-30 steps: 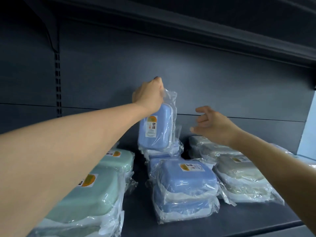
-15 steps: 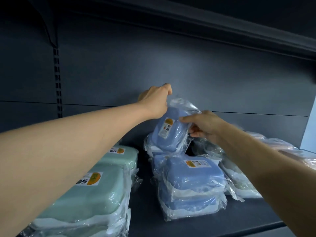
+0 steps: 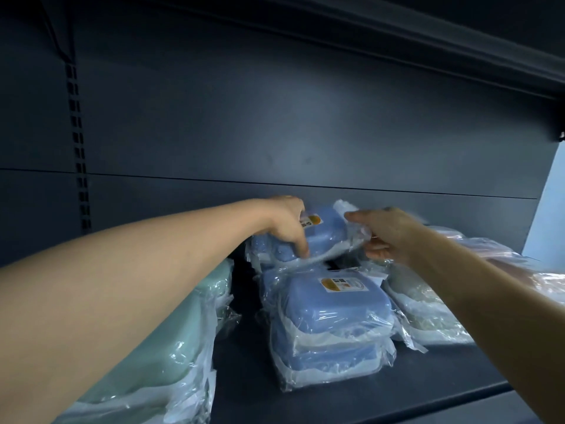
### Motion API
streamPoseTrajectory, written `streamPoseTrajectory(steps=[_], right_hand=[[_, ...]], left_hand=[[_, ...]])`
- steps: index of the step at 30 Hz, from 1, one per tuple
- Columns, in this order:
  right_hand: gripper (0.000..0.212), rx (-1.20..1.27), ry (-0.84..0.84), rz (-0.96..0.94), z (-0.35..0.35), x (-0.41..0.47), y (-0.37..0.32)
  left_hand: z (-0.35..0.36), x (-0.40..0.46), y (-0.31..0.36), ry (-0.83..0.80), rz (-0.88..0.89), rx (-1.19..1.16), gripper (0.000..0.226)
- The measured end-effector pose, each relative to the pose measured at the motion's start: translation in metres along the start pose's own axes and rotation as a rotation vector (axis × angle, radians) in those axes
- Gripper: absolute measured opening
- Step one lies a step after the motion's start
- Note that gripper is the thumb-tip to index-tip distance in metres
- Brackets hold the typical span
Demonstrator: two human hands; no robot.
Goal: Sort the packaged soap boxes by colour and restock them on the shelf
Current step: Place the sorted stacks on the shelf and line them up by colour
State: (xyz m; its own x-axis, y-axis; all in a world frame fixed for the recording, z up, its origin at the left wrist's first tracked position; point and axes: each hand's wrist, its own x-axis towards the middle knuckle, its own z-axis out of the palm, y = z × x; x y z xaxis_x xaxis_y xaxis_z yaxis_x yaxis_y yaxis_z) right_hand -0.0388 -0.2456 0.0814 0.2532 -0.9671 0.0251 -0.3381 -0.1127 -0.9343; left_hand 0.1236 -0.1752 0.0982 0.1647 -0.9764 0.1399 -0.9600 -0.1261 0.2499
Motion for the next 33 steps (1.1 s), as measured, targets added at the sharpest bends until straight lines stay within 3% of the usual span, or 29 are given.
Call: streamPoseTrajectory(steps=[5,8,12,14,17,19,23,27,31,33], right_hand=[[0.008,-0.208,-0.055,-0.133,-0.009,0.001,0.015],[0.023,-0.353,-0.071,-0.195,-0.004,0.004,0.025],[0.027,-0.557,-0.127,-0.269,0.006,0.004,0.028],[0.027,-0.631,-0.106,-0.296,0.011,0.003,0.025],[0.019,-0.573,-0.034,-0.339,0.013,0.019,0.026],[0.012,-0.600,-0.041,-0.362,0.017,0.020,0.023],[0.022,-0.611,-0.088,-0.422,0.025,0.017,0.016],[0.027,-0.704,-0.130,-0.498,0.035,0.019,0.018],[0.027,-0.749,-0.143,-0.513,0.037,0.022,0.018],[0.029,-0.747,-0.116,-0.505,0.035,0.022,0.016]], left_hand=[[0.018,0.006,-0.003,-0.208,-0.017,-0.002,0.064],[0.024,0.008,-0.006,-0.252,-0.017,-0.010,0.072],[0.019,0.008,-0.017,-0.315,-0.068,-0.125,0.076],[0.009,0.009,-0.025,-0.249,-0.112,-0.191,0.062],[0.000,0.019,-0.043,-0.014,-0.164,-0.197,0.041],[0.001,0.023,-0.054,0.011,-0.208,-0.119,0.033],[0.021,0.031,-0.068,-0.219,-0.277,0.122,0.040],[0.036,0.037,-0.074,-0.293,-0.257,0.234,0.030],[0.032,0.036,-0.065,-0.255,-0.211,0.446,0.012],[0.023,0.036,-0.062,-0.193,-0.219,0.471,0.022]])
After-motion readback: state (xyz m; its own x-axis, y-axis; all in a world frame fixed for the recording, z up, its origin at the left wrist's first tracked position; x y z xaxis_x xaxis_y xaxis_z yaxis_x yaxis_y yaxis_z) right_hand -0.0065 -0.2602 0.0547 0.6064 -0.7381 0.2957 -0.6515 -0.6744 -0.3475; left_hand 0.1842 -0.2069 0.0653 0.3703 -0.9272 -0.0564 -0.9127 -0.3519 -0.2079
